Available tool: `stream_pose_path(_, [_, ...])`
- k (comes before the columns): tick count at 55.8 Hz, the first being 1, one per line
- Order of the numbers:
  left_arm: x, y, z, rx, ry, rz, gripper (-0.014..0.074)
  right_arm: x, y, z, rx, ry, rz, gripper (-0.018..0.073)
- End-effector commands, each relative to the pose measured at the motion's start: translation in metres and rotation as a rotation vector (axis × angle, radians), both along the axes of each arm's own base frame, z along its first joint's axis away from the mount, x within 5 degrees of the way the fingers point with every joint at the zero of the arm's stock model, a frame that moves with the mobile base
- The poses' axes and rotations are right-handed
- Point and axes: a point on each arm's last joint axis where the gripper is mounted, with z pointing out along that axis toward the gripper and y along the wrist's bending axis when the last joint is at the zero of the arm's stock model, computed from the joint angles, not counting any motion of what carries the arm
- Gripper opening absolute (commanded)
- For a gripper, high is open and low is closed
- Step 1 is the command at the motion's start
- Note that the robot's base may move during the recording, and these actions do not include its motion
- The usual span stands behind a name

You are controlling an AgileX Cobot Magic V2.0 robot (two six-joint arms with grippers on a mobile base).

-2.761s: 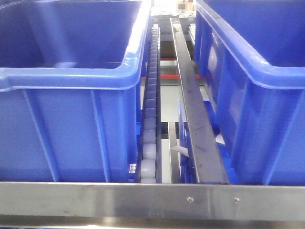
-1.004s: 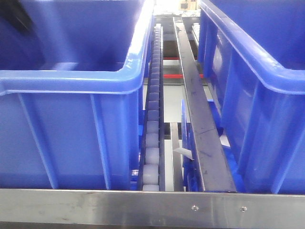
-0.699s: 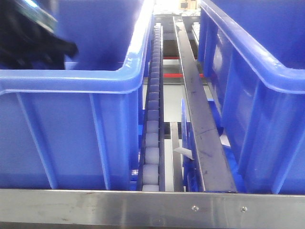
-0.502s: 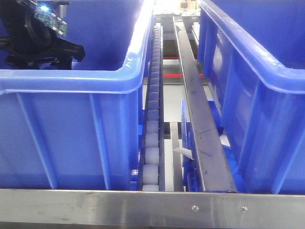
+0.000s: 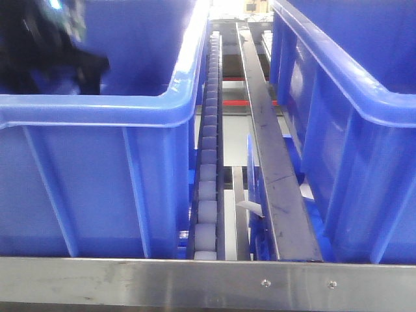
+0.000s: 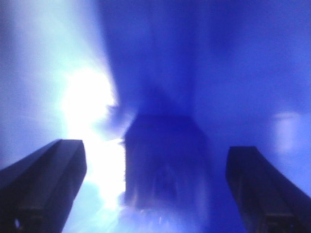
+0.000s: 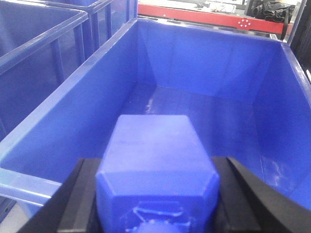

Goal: Pick and sort blue part to right shelf
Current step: 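Move the left gripper over a blue bin and release the part, then move the right gripper over a blue bin and release the part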

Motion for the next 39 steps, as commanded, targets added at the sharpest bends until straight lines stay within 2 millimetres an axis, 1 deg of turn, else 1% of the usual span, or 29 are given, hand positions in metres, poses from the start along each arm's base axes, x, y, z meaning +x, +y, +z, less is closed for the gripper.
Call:
stream_pose_path(1, [-0.028, 0.008, 0.063, -0.062, -0.195, -0.017, 0.0623, -0.003, 0.000, 0.015, -0.002, -0.107, 0.010, 0.0167])
stream_pose_path(3, [-0.036, 0.010, 0.071, -0.073, -0.229, -0.018, 0.0617, -0.003, 0.000, 0.015, -0.002, -0.106, 0.009, 0.0167])
stream_pose_path(6, [-0.057, 0.017, 0.085, -0.100, -0.308, -0.024, 0.0596, -0.003, 0.000, 0.015, -0.002, -0.106, 0.009, 0.0167])
stream_pose_path(11, [-0.088, 0.027, 0.097, -0.130, -0.400, -0.032, 0.0553, -0.003, 0.000, 0.015, -0.002, -0.106, 0.009, 0.0167])
stream_pose_path(14, [-0.112, 0.035, 0.103, -0.152, -0.464, -0.037, 0.0515, -0.003, 0.000, 0.015, -0.002, -0.107, 0.010, 0.0167])
stream_pose_path(15, [-0.118, 0.036, 0.100, -0.154, -0.470, -0.038, 0.0506, -0.003, 0.000, 0.015, -0.002, -0.107, 0.010, 0.0167])
stream_pose_path(18, [-0.137, 0.042, 0.102, -0.175, -0.534, -0.044, 0.0472, -0.003, 0.000, 0.015, -0.001, -0.108, 0.010, 0.0167])
stream_pose_path(20, [-0.154, 0.048, 0.106, -0.194, -0.591, -0.048, 0.0442, -0.003, 0.000, 0.015, -0.002, -0.107, 0.010, 0.0167])
stream_pose_path(22, [-0.165, 0.051, 0.105, -0.207, -0.630, -0.051, 0.0421, -0.003, 0.000, 0.015, -0.002, -0.104, 0.009, 0.0167])
stream_pose_path(30, [-0.222, 0.070, 0.107, -0.255, -0.836, -0.069, 0.0330, -0.003, -0.001, 0.012, -0.009, -0.074, -0.001, 0.0167])
stream_pose_path(39, [-0.272, 0.087, 0.091, -0.267, -0.965, -0.078, 0.0253, -0.003, -0.002, 0.009, -0.017, -0.037, -0.012, 0.0167])
